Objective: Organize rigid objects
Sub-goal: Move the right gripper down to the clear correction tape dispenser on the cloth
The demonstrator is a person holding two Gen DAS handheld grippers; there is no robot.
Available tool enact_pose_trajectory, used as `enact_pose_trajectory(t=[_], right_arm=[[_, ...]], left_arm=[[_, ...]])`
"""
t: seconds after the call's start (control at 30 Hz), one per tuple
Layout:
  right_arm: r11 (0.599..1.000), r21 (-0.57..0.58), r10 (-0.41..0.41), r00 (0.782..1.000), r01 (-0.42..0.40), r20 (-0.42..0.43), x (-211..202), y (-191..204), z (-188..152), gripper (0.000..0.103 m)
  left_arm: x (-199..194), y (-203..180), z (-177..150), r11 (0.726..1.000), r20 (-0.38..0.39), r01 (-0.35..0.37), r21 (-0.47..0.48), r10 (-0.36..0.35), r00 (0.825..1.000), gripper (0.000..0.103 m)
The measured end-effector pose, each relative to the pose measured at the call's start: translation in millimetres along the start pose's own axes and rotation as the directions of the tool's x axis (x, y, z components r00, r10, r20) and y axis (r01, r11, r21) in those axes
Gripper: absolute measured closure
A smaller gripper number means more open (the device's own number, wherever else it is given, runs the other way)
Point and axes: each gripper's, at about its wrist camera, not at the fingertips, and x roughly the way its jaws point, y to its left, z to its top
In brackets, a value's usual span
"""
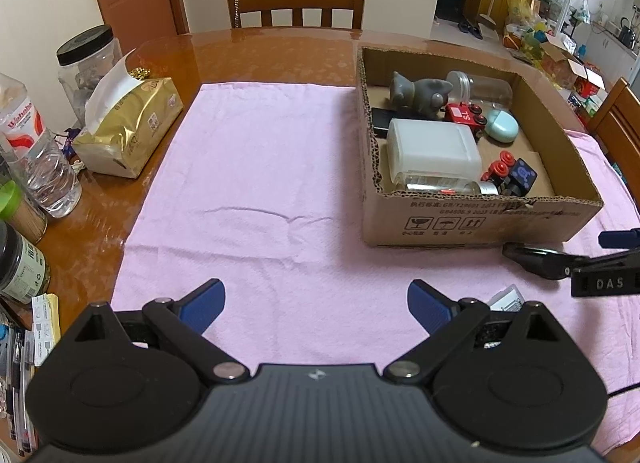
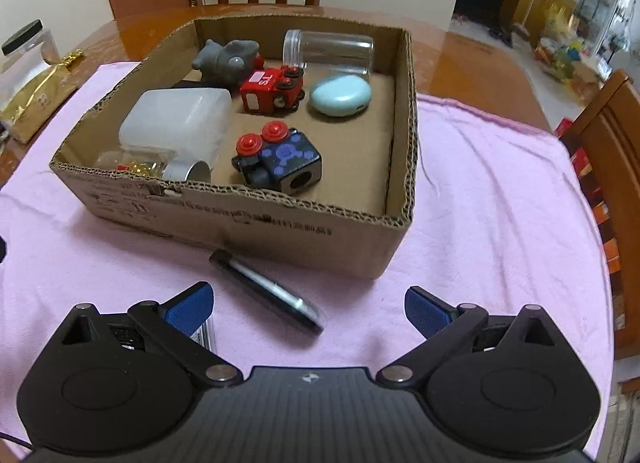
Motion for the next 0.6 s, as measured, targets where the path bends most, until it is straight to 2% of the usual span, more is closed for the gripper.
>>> enact_pose_trajectory(t=[0.27, 0.33, 0.5, 0.6], right_arm=[[0.981, 0.175, -0.091, 0.995, 0.085, 0.026, -3.2, -35.2, 2.0, 0.000], [0.974, 0.202, -0.105, 0.994, 0.103, -0.002, 2.3, -42.2, 3.2, 0.000], [0.978, 0.185, -0.086, 0.995, 0.094, -0.051, 9.9, -36.9, -4.7, 0.000], [0.983, 0.164, -0.077, 0.996, 0.084, -0.053, 6.6, -27.2, -9.9, 0.000]], left_arm=[[3.5, 9.0, 0.6, 1.000, -0.007, 0.004, -0.001, -0.004, 1.000, 0.006], [6.5, 8.1, 1.1, 1.000, -0.012, 0.005, 0.008, -0.005, 1.000, 0.006], [10.0, 5.6, 3.3, 0.999, -0.016, 0.024, 0.026, -0.023, 1.000, 0.006], [11.1, 5.2, 4.7, 0.999, -0.014, 0.030, 0.033, -0.029, 0.999, 0.006]])
